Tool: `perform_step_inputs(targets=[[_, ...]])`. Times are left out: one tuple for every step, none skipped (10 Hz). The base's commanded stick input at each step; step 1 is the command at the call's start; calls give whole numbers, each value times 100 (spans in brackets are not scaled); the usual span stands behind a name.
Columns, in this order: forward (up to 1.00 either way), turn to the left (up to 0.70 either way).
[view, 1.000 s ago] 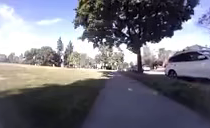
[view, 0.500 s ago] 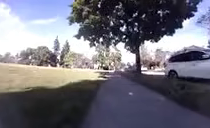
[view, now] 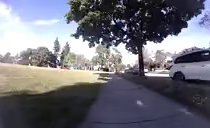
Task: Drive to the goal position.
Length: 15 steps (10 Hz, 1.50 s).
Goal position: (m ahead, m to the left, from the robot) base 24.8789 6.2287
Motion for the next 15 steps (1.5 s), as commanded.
perform_step_inputs(targets=[[100,-1],[100,-1],[100,-1],[100,-1],[100,-1],[100,-1],[100,-1],[100,-1],[100,-1],[100,-1],[100,-1],[100,-1],[100,-1],[100,-1],[100,-1]])
